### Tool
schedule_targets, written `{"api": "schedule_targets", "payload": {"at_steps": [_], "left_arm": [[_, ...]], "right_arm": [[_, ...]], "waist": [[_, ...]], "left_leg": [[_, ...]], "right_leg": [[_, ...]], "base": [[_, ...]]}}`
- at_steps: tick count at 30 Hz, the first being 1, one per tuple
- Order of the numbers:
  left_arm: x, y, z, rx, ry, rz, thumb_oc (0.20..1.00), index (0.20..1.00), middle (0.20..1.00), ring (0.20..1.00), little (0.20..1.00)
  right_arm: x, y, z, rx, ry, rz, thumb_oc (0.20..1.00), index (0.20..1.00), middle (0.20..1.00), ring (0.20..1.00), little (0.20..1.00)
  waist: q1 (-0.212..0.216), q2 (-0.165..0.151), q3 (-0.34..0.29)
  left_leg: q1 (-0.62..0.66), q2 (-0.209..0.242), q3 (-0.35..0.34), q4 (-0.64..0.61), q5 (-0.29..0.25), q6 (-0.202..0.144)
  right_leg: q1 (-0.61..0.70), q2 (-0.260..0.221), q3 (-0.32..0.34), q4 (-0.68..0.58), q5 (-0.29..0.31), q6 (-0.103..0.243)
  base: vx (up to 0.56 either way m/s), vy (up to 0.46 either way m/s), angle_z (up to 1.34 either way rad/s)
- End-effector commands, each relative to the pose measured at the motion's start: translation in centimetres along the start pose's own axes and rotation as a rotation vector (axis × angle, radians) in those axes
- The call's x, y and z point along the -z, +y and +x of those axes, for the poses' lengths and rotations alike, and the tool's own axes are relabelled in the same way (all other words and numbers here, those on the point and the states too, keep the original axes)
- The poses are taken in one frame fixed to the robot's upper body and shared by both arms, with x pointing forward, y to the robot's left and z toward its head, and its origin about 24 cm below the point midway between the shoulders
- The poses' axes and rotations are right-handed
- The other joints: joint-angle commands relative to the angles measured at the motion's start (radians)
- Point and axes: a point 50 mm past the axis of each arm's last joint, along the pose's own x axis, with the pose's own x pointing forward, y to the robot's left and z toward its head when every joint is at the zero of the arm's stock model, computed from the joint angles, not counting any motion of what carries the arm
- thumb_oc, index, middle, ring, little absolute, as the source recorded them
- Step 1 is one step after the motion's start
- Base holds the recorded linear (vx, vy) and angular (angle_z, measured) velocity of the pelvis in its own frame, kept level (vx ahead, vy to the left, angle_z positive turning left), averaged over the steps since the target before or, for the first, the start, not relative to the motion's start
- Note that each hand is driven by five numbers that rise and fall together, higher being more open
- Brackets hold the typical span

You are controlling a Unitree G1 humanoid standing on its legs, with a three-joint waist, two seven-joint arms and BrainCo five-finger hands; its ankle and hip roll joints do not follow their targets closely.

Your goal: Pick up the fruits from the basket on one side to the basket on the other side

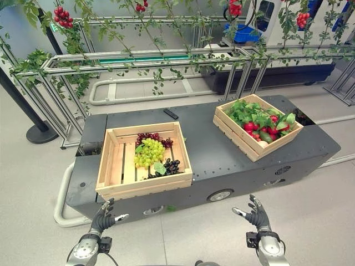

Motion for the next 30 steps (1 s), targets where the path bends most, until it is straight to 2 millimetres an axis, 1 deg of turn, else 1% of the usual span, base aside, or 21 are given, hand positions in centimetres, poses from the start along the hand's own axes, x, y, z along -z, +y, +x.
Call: {"api": "schedule_targets", "payload": {"at_steps": [1,30], "left_arm": [[-2.61,-0.08,1.15,0.007,-0.117,0.029,1.000,1.000,1.000,1.000,1.000],[-2.54,-0.24,1.20,0.006,-0.110,0.021,1.000,1.000,1.000,1.000,1.000]], "right_arm": [[-2.38,0.79,1.27,-0.001,-0.099,0.012,1.000,1.000,1.000,1.000,1.000],[-2.45,0.90,1.32,-0.007,-0.098,0.005,1.000,1.000,1.000,1.000,1.000]], "waist": [[0.009,-0.024,-0.022],[0.011,-0.023,-0.015]], "left_leg": [[-0.082,0.008,-0.017,0.091,-0.038,0.013],[-0.091,0.002,-0.019,0.094,-0.038,0.015]], "right_leg": [[-0.070,-0.067,-0.016,0.097,-0.037,0.072],[-0.080,-0.067,-0.015,0.102,-0.036,0.073]], "base": [[0.00,0.000,0.00],[0.00,0.000,0.00]]}}
